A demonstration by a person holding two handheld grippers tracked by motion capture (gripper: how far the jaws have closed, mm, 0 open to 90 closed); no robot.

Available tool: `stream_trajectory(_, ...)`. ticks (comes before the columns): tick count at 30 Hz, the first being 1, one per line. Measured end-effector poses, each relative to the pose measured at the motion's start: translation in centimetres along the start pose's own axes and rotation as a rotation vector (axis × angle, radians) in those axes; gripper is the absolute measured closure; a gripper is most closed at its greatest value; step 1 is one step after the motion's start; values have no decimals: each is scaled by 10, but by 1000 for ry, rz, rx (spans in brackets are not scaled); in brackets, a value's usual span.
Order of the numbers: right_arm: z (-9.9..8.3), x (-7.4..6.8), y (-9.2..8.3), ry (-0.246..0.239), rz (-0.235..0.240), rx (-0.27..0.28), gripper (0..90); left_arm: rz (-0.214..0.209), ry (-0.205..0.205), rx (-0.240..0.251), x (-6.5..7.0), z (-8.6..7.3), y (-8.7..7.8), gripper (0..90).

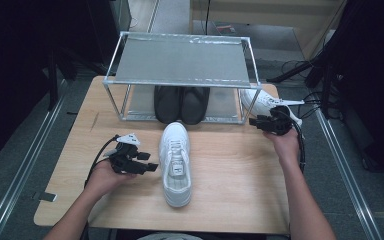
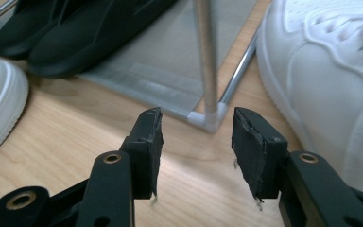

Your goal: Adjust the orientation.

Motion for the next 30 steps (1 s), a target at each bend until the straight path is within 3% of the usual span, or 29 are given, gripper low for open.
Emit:
stream_trajectory(5, 9, 13, -4, 24, -13, 45, 563, -3, -2, 1, 0, 0, 0, 393)
stream_trajectory(7, 10, 18, -8, 28, -25, 17, 558, -2, 0, 0, 0, 0, 0, 393)
stream_trajectory(12, 17, 27, -24, 4, -72, 41, 562, -5, 3, -1, 0, 0, 0, 393)
stream_trajectory(18, 21, 43, -41, 40, -101, 87, 567, -2, 1, -1, 0, 0, 0, 393)
stream_trajectory(25, 13, 55, -43, 69, -116, 68, 564, 11, -3, 16, -2, 1, -2, 395)
stream_trajectory(30, 9, 59, -35, 65, -137, 54, 570, 8, 3, -4, 0, -1, -2, 394)
Point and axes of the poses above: each handheld gripper's, and its own axes: y roughly forward along the jaws, z roughly out of its top, x roughly to its right, the point moved 8 cm from there along y, roughly forward along the jaws, and after that the axes turned 4 degrees about x, right-handed, at the moved point
